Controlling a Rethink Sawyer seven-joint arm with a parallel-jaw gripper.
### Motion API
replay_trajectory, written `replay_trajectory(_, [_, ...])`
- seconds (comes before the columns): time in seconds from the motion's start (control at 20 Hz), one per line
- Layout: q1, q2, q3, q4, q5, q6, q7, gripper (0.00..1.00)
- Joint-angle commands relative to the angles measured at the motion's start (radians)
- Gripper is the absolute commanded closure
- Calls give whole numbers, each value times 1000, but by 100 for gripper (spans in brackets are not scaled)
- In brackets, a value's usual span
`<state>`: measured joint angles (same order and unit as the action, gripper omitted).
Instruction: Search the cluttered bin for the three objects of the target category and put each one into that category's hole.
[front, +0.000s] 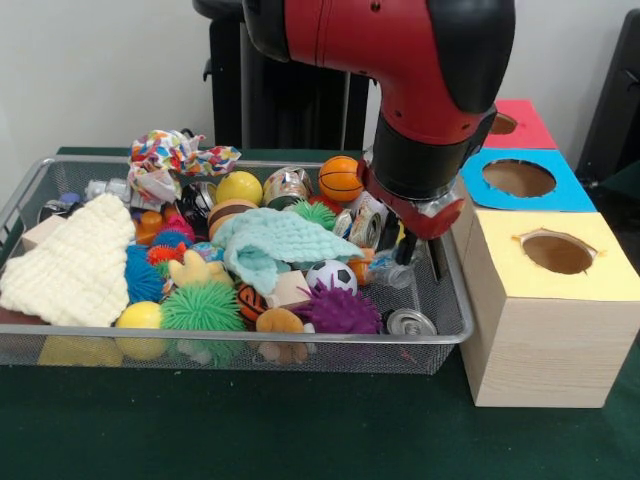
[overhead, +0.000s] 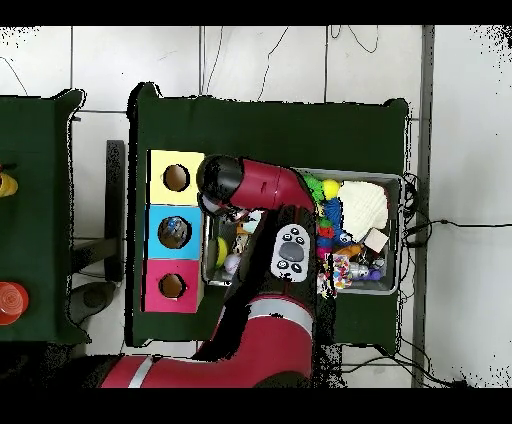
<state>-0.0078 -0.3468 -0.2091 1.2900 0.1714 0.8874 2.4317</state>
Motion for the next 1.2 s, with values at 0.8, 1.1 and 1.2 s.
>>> replay_trajectory(0.8, [51, -127, -59, -105, -39, 428, 108, 100])
replay_trajectory(1.1, [74, -164, -85, -136, -41, 534, 135, 100])
replay_trajectory(1.2, [85, -170, -96, -148, -46, 556, 144, 100])
